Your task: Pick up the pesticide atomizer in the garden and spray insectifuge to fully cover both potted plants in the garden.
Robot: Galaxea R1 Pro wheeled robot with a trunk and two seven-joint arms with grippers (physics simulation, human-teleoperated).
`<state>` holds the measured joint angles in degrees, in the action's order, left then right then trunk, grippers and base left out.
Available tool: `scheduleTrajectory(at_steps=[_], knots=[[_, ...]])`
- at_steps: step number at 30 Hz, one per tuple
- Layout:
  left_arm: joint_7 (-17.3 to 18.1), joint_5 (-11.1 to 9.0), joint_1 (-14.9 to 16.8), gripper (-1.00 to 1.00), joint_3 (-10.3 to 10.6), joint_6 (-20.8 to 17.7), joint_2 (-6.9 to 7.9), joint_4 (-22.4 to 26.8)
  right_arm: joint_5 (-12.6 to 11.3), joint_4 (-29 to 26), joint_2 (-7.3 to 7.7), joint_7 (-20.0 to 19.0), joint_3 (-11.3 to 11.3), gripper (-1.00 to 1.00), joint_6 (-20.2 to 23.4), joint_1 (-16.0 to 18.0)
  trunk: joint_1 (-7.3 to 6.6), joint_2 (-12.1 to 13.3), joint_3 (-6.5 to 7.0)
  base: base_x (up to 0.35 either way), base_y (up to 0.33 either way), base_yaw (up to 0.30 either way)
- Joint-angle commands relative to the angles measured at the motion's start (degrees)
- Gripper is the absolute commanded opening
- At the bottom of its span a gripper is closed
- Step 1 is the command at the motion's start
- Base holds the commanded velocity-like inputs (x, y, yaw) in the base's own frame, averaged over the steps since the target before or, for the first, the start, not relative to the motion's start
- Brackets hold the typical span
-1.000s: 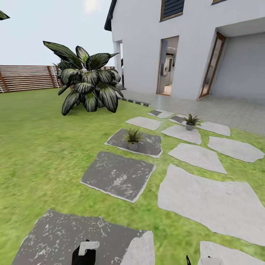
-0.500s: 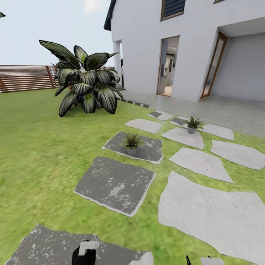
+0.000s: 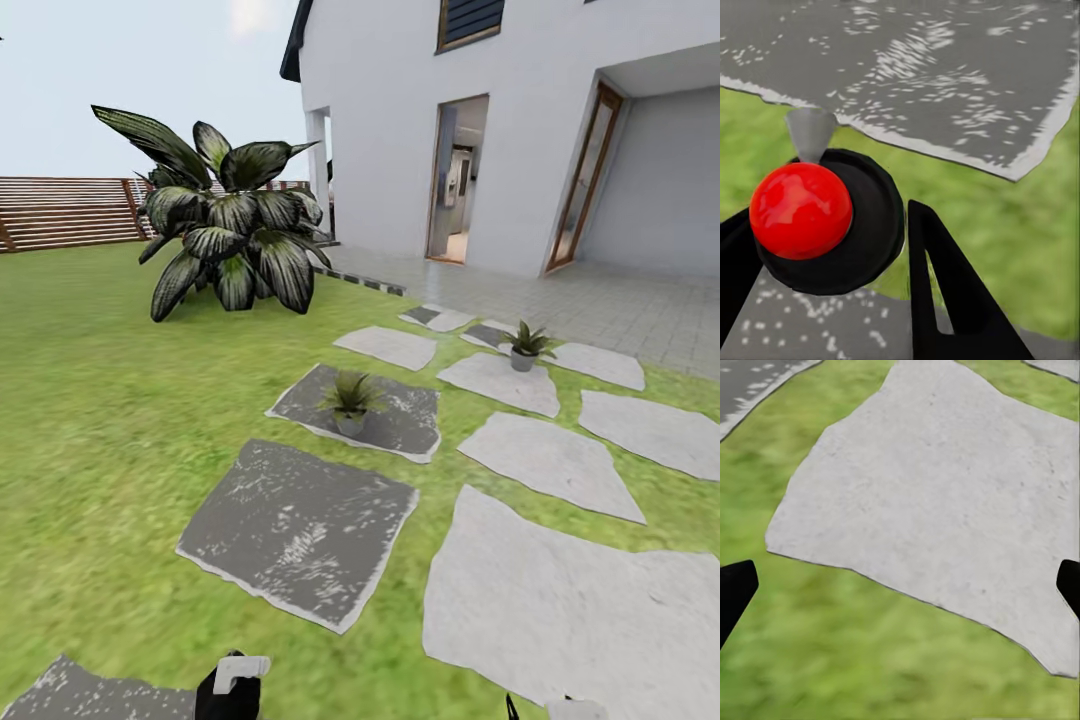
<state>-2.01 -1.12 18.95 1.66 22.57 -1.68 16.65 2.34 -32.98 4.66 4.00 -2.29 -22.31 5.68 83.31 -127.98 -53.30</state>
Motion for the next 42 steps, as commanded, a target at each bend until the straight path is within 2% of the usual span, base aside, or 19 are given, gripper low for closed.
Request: scheduleTrajectory(at_steps=[1, 42], knots=[[-0.19, -0.11, 0.03, -1.0, 0.18, 0.19, 0.01, -0.04, 0.26, 0.06, 0.0, 0.23, 0.01, 1.0, -0.14, 0.03, 0.02, -0.02, -0.05, 0.298, -0.138, 0.0], [-0.19, -0.02, 0.03, -1.0, 0.18, 0.19, 0.01, -0.04, 0.3, 0.11, 0.0, 0.22, 0.09, 1.0, -0.11, 0.03, 0.02, -0.02, -0.05, 0.285, -0.158, 0.0]])
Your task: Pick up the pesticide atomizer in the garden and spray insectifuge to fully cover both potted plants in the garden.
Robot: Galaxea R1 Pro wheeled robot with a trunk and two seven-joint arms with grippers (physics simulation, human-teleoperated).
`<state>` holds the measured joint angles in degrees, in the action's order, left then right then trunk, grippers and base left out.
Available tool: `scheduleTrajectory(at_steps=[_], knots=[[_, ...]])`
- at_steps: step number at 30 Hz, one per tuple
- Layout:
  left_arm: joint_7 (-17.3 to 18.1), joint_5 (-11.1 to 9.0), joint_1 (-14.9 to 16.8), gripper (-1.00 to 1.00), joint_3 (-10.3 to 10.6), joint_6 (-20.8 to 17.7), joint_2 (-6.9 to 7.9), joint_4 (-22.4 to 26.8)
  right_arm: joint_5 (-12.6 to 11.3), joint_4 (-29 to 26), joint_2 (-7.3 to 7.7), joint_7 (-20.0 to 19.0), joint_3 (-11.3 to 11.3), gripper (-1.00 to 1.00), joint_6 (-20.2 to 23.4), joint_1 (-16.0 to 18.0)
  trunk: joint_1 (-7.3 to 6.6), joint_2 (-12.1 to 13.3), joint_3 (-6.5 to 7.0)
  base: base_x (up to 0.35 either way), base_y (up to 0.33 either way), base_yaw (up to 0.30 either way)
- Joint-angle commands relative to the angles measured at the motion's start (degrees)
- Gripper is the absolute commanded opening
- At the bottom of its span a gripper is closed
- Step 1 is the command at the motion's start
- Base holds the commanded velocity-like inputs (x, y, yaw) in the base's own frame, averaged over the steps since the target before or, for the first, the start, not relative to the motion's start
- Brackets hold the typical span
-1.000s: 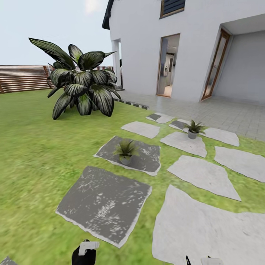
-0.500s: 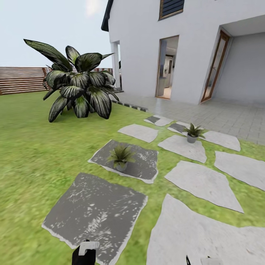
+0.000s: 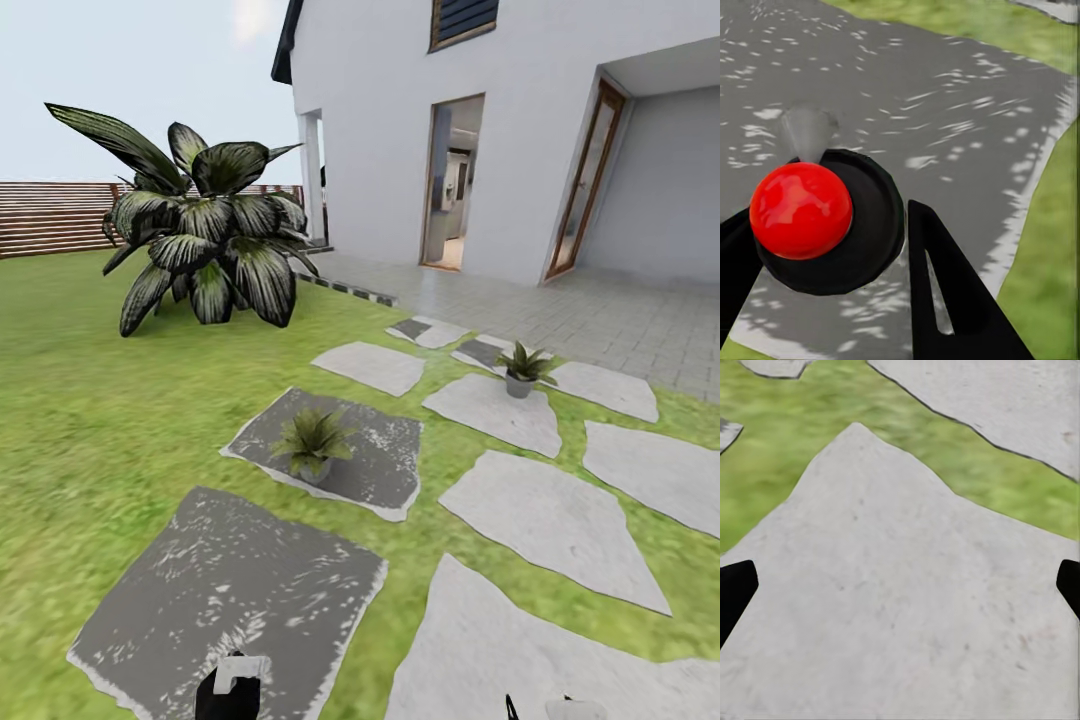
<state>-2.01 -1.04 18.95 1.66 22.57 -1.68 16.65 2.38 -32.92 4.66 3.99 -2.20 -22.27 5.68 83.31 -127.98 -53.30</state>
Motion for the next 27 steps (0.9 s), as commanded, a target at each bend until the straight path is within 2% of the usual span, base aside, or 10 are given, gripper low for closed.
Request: scheduleTrajectory(at_steps=[1, 12, 27], knots=[[-0.19, -0.1, 0.03, -1.0, 0.18, 0.19, 0.01, -0.04, 0.26, 0.05, 0.0, 0.23, 0.01, 1.0, -0.15, 0.03, 0.02, -0.02, -0.05, 0.28, -0.166, 0.0], [-0.19, -0.1, 0.03, -1.0, 0.18, 0.19, 0.01, -0.04, 0.26, 0.05, 0.0, 0.23, 0.01, 1.0, -0.15, 0.03, 0.02, -0.02, -0.05, 0.266, -0.176, 0.038], [-0.19, -0.1, 0.03, -1.0, 0.18, 0.19, 0.01, -0.04, 0.26, 0.05, 0.0, 0.23, 0.01, 1.0, -0.15, 0.03, 0.02, -0.02, -0.05, 0.206, -0.219, 0.242]])
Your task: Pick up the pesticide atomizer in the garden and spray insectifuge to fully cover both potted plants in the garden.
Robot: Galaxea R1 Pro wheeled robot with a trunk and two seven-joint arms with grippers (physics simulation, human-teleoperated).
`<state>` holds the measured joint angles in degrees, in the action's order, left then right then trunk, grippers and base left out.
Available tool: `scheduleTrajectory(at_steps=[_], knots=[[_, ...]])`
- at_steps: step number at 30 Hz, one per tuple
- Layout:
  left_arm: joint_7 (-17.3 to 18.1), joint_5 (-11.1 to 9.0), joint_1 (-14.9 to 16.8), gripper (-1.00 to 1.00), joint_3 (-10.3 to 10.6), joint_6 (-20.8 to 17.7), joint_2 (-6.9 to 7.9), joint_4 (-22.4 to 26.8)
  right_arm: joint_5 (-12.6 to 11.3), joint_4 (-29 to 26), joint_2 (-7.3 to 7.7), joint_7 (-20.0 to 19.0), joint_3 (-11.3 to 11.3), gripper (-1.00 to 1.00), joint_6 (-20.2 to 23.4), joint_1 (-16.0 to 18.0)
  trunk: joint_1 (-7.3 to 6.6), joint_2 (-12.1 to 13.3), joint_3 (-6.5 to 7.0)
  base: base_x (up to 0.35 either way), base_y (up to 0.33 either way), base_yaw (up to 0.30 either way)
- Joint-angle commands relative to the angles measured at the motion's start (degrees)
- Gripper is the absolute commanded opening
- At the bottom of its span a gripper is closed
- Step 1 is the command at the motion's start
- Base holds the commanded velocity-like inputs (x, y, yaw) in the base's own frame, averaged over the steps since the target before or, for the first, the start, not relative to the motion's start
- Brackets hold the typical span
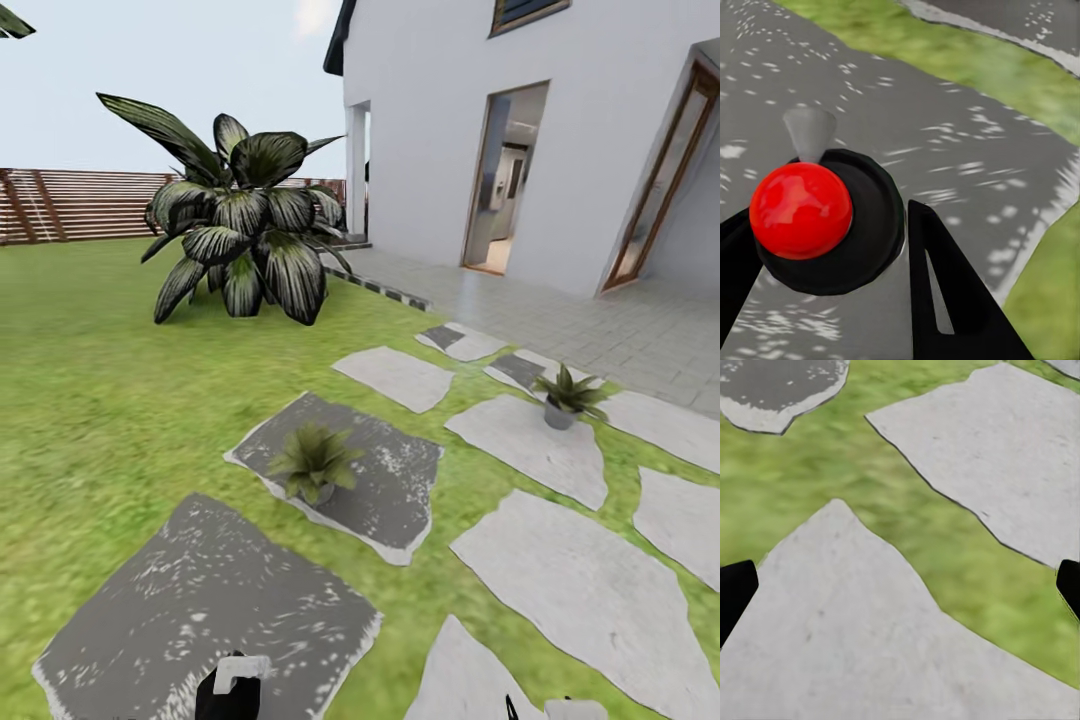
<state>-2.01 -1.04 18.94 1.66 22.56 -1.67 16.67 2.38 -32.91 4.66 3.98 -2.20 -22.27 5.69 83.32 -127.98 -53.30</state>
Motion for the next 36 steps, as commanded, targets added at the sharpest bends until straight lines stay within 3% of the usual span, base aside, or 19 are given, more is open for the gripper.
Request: scheduleTrajectory(at_steps=[1, 31, 36], knots=[[-0.19, -0.1, 0.05, -1.0, 0.18, 0.2, 0.0, -0.06, 0.26, 0.04, 0.0, 0.24, 0.0, 1.0, -0.14, 0.02, 0.01, -0.02, -0.05, 0.158, -0.23, 0.274], [-0.19, -0.11, 0.05, -1.0, 0.17, 0.2, 0.0, -0.06, 0.19, -0.03, 0.0, 0.16, 0.01, 1.0, -0.14, 0.02, 0.01, -0.02, -0.05, 0.128, -0.231, 0.273], [-0.19, -0.14, 0.05, -1.0, 0.18, 0.2, 0.0, -0.06, 0.17, -0.05, -0.01, 0.15, 0.06, 1.0, -0.14, 0.02, 0.01, -0.02, -0.05, -0.011, -0.202, 0.067]])
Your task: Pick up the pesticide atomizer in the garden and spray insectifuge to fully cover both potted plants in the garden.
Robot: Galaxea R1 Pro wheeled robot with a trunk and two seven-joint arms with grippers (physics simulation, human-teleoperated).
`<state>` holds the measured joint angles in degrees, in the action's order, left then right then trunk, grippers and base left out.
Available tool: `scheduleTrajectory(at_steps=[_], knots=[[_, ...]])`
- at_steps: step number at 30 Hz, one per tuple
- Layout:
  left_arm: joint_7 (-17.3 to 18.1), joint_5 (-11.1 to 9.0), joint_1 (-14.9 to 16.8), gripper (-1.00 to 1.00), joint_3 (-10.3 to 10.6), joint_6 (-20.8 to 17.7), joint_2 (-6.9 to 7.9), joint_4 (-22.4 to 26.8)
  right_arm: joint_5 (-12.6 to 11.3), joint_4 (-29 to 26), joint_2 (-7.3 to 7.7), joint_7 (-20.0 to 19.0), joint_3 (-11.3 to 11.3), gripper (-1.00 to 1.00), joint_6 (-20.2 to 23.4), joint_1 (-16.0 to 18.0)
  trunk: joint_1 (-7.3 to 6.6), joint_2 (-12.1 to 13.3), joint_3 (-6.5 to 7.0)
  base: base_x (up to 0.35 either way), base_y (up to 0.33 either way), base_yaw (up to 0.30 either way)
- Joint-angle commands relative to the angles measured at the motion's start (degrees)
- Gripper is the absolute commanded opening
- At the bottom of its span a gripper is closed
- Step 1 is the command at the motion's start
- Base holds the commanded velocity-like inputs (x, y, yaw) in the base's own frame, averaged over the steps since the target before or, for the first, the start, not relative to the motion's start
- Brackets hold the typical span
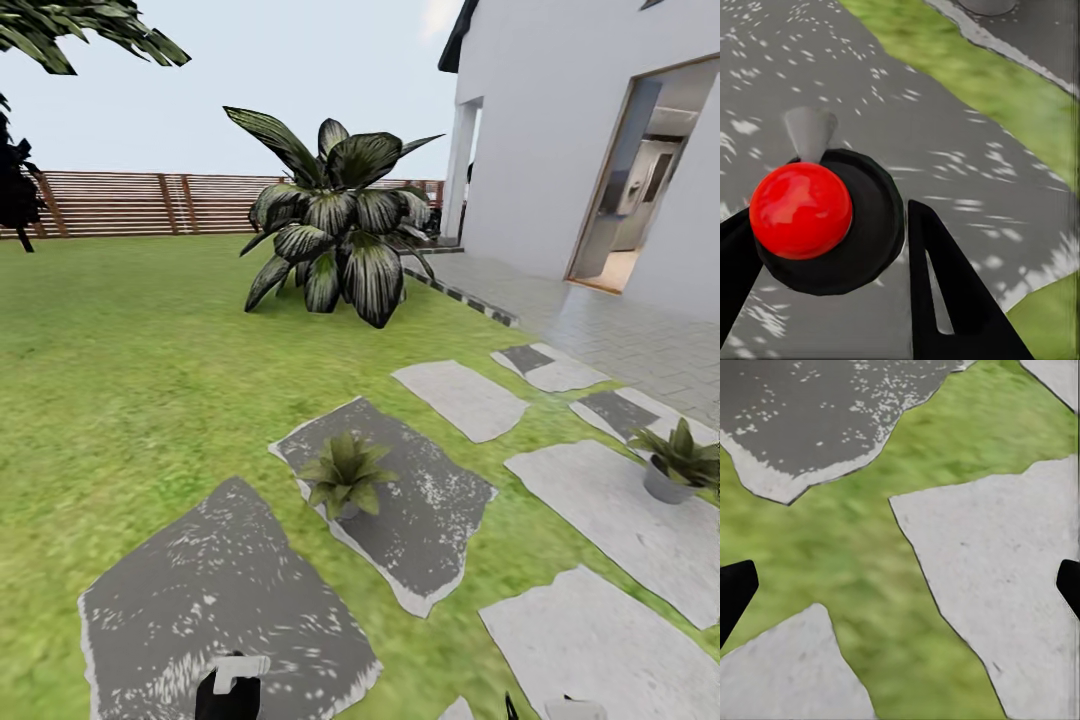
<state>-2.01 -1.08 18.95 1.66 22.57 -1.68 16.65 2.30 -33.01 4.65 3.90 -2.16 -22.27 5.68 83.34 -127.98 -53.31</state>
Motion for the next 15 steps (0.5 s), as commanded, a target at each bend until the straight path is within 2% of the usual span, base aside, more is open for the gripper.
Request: scheduleTrajectory(at_steps=[1, 15], knots=[[-0.19, -0.1, 0.03, -1.0, 0.18, 0.19, 0.01, -0.04, 0.25, 0.05, 0.0, 0.23, 0.02, 1.0, -0.15, 0.03, -0.01, -0.02, -0.05, -0.024, -0.152, 0.004], [-0.19, -0.15, 0.03, -1.0, 0.13, 0.19, 0.07, -0.04, 0.34, 0.08, 0.01, 0.32, -0.13, 1.0, -0.23, 0.03, -0.01, -0.02, -0.05, 0.085, -0.244, 0.0]])
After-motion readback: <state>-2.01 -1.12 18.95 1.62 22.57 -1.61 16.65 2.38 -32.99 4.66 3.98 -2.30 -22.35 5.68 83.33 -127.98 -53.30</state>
